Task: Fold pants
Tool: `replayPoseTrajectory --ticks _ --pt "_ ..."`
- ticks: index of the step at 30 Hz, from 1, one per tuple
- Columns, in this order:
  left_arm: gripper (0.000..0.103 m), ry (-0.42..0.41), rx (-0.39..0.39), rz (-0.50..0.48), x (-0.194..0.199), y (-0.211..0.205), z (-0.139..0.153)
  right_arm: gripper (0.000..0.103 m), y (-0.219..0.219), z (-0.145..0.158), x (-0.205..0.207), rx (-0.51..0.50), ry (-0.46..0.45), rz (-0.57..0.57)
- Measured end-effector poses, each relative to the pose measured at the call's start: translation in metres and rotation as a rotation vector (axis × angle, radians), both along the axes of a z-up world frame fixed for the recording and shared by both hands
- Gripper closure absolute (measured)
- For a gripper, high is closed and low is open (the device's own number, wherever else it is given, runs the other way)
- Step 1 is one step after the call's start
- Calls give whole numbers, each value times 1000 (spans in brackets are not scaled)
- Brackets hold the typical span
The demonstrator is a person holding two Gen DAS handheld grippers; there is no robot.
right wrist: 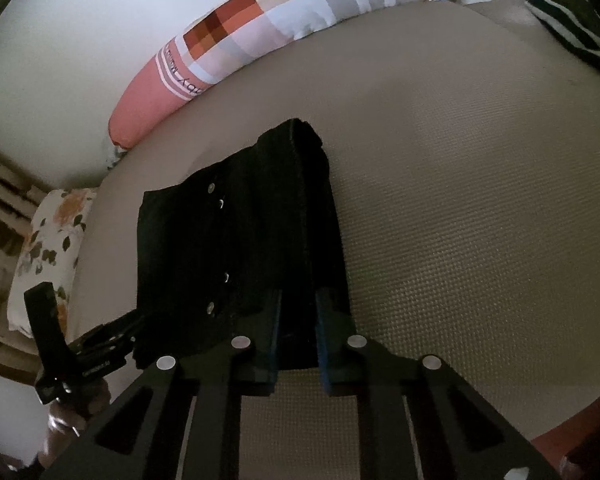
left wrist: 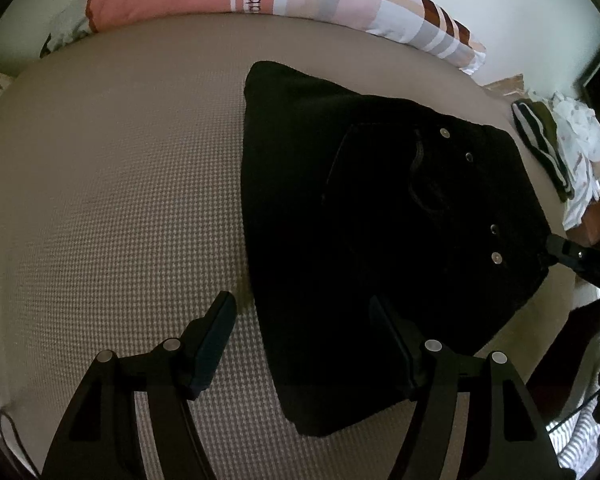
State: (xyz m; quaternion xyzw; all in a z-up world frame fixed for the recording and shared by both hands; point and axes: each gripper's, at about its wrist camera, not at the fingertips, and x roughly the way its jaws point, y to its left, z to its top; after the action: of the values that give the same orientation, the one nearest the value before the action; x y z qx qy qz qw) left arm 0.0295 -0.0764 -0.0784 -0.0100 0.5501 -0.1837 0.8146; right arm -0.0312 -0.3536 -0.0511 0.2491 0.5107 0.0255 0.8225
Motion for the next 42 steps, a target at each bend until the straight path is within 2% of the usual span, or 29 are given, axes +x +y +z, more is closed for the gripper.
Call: replayPoseTrajectory --ticks 7,11,18,28,31,34,37,42 --pt "34 -10 25 -21 -9 2 4 91 3 8 -7 -16 -7 -7" --pt "34 -16 46 -32 -10 0 0 91 2 -5 -2 -59 24 3" --pt "33 -30 75 -34 -10 -6 -2 91 -1 -15 1 -50 38 7" --pt "31 -32 69 -22 -9 -6 -3 90 -1 -17 2 -30 45 -11" --pt "31 -33 69 -19 -10 -5 -4 87 -1 -18 2 -30 48 -18" --pt "31 -33 70 -20 -9 -6 -4 81 2 -15 2 -65 51 -18" --pt "31 -37 72 -20 -9 -6 -4 79 3 -13 3 -92 52 -5" --pt "30 -35 68 -13 -9 -5 -3 71 3 -7 8 -135 62 14"
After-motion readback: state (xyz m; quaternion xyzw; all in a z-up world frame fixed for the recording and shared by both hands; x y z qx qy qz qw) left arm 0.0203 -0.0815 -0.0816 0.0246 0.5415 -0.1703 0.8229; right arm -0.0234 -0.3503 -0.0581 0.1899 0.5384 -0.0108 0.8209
